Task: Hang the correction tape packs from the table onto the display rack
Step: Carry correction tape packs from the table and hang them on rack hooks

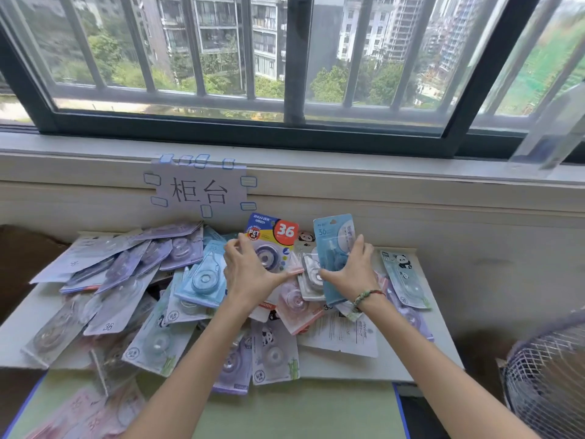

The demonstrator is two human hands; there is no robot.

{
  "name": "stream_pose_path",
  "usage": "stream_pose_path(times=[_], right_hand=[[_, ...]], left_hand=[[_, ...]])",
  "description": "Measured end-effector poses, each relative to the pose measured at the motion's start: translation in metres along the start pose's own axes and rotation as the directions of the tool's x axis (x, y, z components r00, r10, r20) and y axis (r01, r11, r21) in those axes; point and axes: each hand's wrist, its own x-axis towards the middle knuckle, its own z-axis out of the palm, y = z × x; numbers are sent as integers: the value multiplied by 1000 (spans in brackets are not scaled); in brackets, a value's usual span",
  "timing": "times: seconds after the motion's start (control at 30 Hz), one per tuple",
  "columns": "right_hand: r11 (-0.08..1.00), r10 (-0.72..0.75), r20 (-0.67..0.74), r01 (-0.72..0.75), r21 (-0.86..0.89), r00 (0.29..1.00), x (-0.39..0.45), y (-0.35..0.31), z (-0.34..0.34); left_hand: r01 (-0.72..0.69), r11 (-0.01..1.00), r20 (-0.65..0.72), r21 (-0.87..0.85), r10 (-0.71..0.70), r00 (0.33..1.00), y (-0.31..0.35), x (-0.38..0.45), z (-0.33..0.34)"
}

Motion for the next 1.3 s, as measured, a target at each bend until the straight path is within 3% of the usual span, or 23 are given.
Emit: stream_pose_path(times=[0.17,0.33,0.6,0.73,0.93,1.1,1.3], right_hand=[[1000,3,-103,1,31,995,-53,-7,-9],[995,96,-236,-95,18,967,-132,-6,-24],[949,271,-495,-315,-8,826,-293,1,-65],[911,344,-646,-409,53,681,-367,13,-92],[817,448,-808,-542,196,384,-488,47,-130],[714,485,-863,-634,297,143,-607,79,-166],[575,500,-853,-679,456,-150,-780,112,-207]], left_hand=[[-34,990,-38,-134,29,999,-2,-30,-12],[-154,949,26,-274,168,986,0,-83,-21],[-313,837,159,-449,420,893,7,-190,-48],[-380,764,170,-521,530,831,36,-245,-52],[-454,650,238,-610,696,677,81,-345,-34],[-489,536,309,-688,826,471,129,-459,-13],[-437,426,371,-792,905,209,177,-638,-2]])
